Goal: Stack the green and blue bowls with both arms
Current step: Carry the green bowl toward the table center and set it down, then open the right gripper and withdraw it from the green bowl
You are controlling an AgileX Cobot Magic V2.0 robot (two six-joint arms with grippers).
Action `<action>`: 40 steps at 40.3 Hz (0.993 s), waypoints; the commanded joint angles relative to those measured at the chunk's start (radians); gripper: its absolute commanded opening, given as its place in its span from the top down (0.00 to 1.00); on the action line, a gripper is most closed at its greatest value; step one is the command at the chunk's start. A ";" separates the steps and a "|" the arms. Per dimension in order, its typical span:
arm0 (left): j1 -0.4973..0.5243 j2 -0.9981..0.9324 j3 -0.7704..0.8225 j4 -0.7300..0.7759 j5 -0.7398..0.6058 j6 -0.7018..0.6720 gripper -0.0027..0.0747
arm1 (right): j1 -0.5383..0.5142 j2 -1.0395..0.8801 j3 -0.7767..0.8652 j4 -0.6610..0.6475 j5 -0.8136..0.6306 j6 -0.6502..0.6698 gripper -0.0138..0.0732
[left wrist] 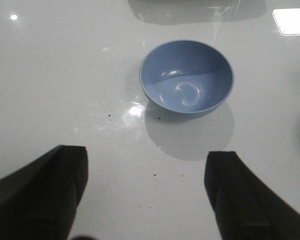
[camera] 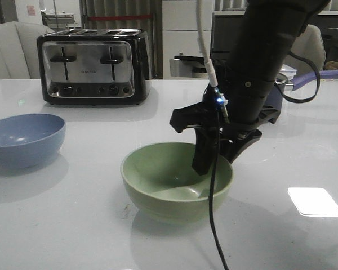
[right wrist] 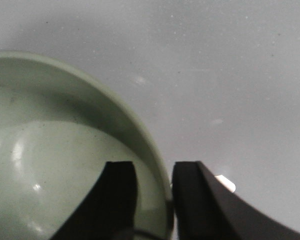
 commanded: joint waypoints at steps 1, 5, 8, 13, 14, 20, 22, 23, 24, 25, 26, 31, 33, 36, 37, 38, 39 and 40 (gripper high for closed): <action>-0.007 0.003 -0.035 -0.007 -0.073 -0.001 0.26 | -0.002 -0.051 -0.030 -0.009 -0.024 -0.012 0.25; -0.007 0.003 -0.035 -0.007 -0.073 -0.001 0.26 | -0.004 -0.068 -0.032 -0.014 -0.027 -0.012 0.23; -0.007 0.003 -0.035 -0.007 -0.073 -0.001 0.26 | -0.004 -0.105 -0.032 -0.014 -0.031 -0.012 0.23; -0.007 0.003 -0.035 -0.007 -0.073 -0.001 0.26 | -0.003 -0.200 -0.021 -0.014 -0.035 -0.012 0.23; -0.007 0.003 -0.035 -0.007 -0.073 -0.001 0.26 | -0.001 -0.229 -0.012 -0.014 -0.038 -0.012 0.23; -0.007 0.003 -0.035 -0.007 -0.073 -0.001 0.26 | -0.001 -0.392 0.065 -0.014 -0.054 -0.032 0.23; -0.007 0.003 -0.035 -0.007 -0.073 -0.001 0.26 | -0.001 -0.454 0.105 -0.014 -0.061 -0.047 0.23; -0.007 0.003 -0.035 -0.007 -0.073 -0.001 0.26 | -0.001 -0.482 0.124 -0.014 -0.066 -0.052 0.23; -0.007 0.003 -0.035 -0.007 -0.073 -0.001 0.26 | -0.001 -0.510 0.144 -0.014 -0.074 -0.059 0.23; -0.007 0.003 -0.035 -0.007 -0.073 -0.001 0.26 | -0.001 -0.547 0.172 -0.014 -0.080 -0.065 0.23; -0.007 0.003 -0.035 -0.007 -0.073 -0.001 0.26 | -0.001 -0.576 0.200 -0.014 -0.086 -0.067 0.23; -0.007 0.003 -0.035 -0.007 -0.077 -0.001 0.26 | -0.001 -0.739 0.317 -0.025 -0.112 -0.068 0.23; -0.007 0.003 -0.035 -0.007 -0.079 -0.001 0.26 | -0.001 -0.804 0.364 -0.033 -0.113 -0.068 0.23; -0.007 0.003 -0.035 -0.007 -0.081 -0.001 0.26 | -0.001 -0.892 0.427 -0.038 -0.112 -0.068 0.23; -0.007 0.003 -0.035 -0.007 -0.081 -0.001 0.26 | -0.001 -0.917 0.451 -0.038 -0.110 -0.068 0.23; -0.007 0.003 -0.035 -0.007 -0.081 -0.001 0.26 | -0.001 -0.950 0.468 -0.038 -0.109 -0.068 0.23; -0.007 0.003 -0.035 -0.007 -0.083 -0.001 0.26 | -0.001 -0.974 0.491 -0.038 -0.108 -0.068 0.23; -0.007 0.003 -0.035 -0.007 -0.086 -0.001 0.26 | -0.001 -1.004 0.507 -0.038 -0.105 -0.068 0.23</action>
